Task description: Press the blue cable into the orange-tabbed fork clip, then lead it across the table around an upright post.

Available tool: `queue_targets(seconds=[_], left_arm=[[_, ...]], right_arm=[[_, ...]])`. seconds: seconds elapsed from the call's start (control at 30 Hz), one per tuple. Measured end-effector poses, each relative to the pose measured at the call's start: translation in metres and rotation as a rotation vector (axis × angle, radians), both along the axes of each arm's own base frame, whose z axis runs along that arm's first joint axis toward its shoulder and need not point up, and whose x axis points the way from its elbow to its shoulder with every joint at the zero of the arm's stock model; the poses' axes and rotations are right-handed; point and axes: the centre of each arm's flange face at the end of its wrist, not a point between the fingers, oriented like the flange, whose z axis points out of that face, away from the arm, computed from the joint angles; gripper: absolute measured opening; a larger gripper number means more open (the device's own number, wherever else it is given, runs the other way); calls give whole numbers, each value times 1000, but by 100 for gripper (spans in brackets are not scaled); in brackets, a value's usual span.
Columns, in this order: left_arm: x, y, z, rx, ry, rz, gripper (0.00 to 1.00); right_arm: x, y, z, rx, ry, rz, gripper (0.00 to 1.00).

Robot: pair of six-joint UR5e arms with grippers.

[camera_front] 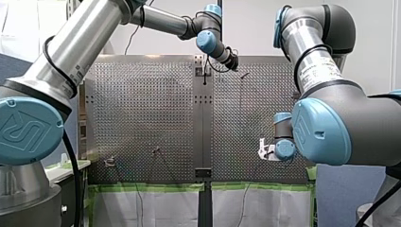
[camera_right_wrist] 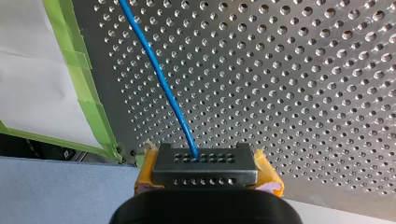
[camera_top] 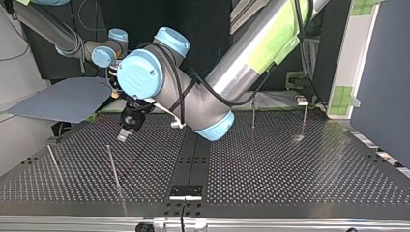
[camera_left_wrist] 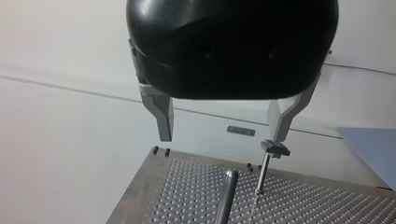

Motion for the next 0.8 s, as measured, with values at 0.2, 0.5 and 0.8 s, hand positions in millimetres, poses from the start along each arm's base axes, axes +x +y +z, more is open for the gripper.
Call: queue_targets(seconds=[0.2,0.5,0.8], left_arm=[[3,5,-1,-29,27,61,100],[3,14,-2,-40,58,150,100],[4,19,-3,-27,59,209,100]], right_arm=[[1,0,0,-1,-1,1,0],[1,1,0,2,-1,2,0],[2,1,0,2,-1,3,0]])
